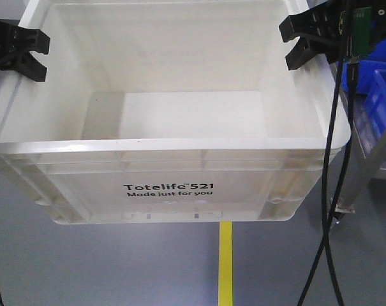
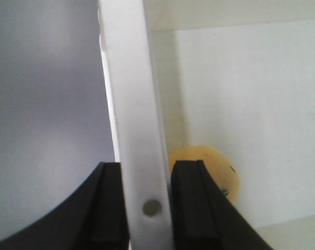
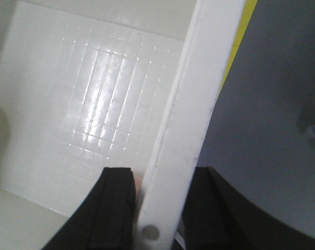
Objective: Place moving items into box and shelve
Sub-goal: 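Hold the lifted crate with both grippers while the base drives away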
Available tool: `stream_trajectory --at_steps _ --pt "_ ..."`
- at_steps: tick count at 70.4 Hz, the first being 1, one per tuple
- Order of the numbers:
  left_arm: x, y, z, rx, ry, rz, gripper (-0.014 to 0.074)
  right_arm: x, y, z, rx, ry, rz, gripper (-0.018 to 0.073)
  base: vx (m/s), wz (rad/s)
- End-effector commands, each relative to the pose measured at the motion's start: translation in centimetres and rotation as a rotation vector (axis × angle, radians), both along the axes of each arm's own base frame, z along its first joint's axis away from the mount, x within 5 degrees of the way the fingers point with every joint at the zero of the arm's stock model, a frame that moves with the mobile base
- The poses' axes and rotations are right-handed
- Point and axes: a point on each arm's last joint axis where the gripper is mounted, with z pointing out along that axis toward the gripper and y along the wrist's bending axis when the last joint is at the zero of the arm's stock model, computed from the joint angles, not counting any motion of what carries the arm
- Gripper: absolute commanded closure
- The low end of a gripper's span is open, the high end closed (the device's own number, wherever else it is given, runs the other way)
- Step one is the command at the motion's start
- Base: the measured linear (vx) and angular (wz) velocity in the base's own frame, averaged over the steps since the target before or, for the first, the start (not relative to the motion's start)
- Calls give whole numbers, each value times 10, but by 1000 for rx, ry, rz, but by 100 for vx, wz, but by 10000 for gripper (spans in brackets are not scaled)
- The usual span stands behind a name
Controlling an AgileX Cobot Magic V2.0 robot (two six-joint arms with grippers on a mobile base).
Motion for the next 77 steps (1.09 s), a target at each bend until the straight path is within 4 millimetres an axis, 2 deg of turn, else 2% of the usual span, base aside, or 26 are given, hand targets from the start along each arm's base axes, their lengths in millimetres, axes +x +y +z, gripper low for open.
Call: stream_trajectory --at_steps 1,77 --pt "-6 -5 34 -86 -191 1 613 -19 4 32 96 -102 57 571 58 2" --pt "-6 -5 34 -86 -192 1 613 -19 4 32 97 -104 57 571 58 -2"
